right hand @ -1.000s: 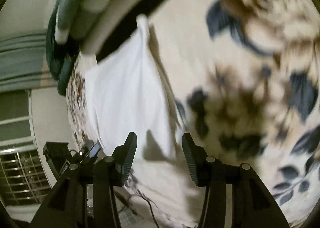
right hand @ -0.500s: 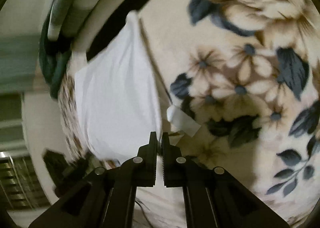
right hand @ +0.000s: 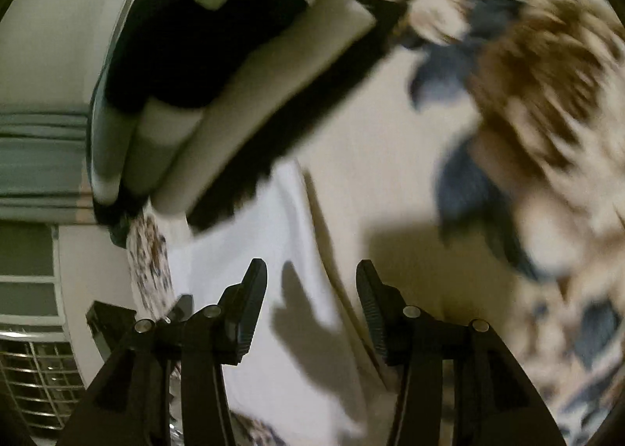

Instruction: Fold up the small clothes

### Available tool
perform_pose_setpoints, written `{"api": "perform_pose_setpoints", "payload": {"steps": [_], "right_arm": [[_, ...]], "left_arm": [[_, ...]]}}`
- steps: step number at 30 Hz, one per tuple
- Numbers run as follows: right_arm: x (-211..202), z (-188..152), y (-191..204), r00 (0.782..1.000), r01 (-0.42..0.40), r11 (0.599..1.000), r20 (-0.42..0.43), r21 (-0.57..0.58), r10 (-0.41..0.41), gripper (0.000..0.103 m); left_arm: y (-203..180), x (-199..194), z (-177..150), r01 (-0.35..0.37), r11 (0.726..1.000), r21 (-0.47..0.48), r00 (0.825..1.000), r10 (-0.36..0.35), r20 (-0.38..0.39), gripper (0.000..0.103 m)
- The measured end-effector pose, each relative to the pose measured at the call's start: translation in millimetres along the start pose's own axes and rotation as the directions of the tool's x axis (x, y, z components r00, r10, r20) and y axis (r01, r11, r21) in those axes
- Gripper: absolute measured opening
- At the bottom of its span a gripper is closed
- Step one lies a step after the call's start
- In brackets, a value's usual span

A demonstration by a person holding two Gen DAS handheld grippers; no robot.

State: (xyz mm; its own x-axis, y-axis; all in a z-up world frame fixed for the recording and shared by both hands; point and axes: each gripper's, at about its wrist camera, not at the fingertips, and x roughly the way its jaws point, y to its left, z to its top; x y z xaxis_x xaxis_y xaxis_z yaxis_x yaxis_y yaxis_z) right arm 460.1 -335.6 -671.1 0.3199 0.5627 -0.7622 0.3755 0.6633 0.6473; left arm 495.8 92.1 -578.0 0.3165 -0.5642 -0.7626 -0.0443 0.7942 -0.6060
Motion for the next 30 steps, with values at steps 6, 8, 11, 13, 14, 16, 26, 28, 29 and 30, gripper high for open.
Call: {"api": "perform_pose_setpoints", "payload": {"steps": [6, 8, 11, 13, 14, 16, 26, 28, 29, 30], "right_arm": [[27.7, 23.3, 15.5, 0.999, 0.033, 0.999, 0.039, -0.004, -0.033, 0.002], [24.1, 23.6, 19.1, 0.995, 0.077, 0.997, 0.071, -0.016, -0.076, 0.001], [31.0, 26.8, 18.2, 0.996, 0.089, 0.996, 0.03, 0.0, -0.089, 0.002], [29.0, 25.0, 17.6, 0.996, 0.085, 0.996, -0.004, 0.014, -0.085, 0.008], [20.8, 21.7, 14.2, 0.997, 0.074, 0.997, -0.021, 0.031, -0.074, 0.013], [0.9, 8.1, 4.4, 0.999, 0.035, 0.998, -0.037, 0.044, -0.034, 0.041], [-40.8, -106.4, -43.2, 0.987, 0.039, 0.999, -0.157, 0.003, -0.038, 0.048], [-31.4, -116.1, -51.6, 0.987, 0.01, 0.999, -0.163, 0.05, -0.002, 0.048], [-24.5, -119.5, -52.9, 0.986, -0.02, 0.996, -0.163, 0.082, 0.033, 0.048], [-21.8, -121.7, -52.7, 0.986, -0.037, 0.995, -0.161, 0.088, 0.051, 0.048]], "left_arm": [[0.9, -1.3, 14.8, 0.004, 0.999, 0.034, 1.0, -0.004, -0.024, 0.004], [9.7, 0.6, 15.9, 0.005, 1.0, 0.02, 0.999, -0.004, -0.035, 0.004], [16.4, 1.6, 17.1, 0.018, 1.0, -0.002, 0.998, -0.018, -0.058, 0.004], [15.1, -4.1, 15.4, 0.04, 0.999, -0.024, 0.997, -0.042, -0.066, 0.008], [15.9, -13.9, 10.6, 0.052, 0.998, -0.037, 0.996, -0.055, -0.067, 0.008], [18.6, -31.5, -2.9, 0.076, 0.996, -0.054, 0.995, -0.079, -0.059, 0.018], [25.9, -73.2, -111.5, 0.07, 0.997, -0.015, 0.994, -0.071, -0.086, 0.033], [27.9, -70.2, -117.7, 0.076, 0.997, -0.03, 0.994, -0.078, -0.076, 0.03], [27.5, -69.7, -120.8, 0.068, 0.997, -0.03, 0.996, -0.07, -0.063, 0.026], [28.0, -68.8, -121.8, 0.06, 0.998, -0.034, 0.997, -0.062, -0.053, 0.007]]}}
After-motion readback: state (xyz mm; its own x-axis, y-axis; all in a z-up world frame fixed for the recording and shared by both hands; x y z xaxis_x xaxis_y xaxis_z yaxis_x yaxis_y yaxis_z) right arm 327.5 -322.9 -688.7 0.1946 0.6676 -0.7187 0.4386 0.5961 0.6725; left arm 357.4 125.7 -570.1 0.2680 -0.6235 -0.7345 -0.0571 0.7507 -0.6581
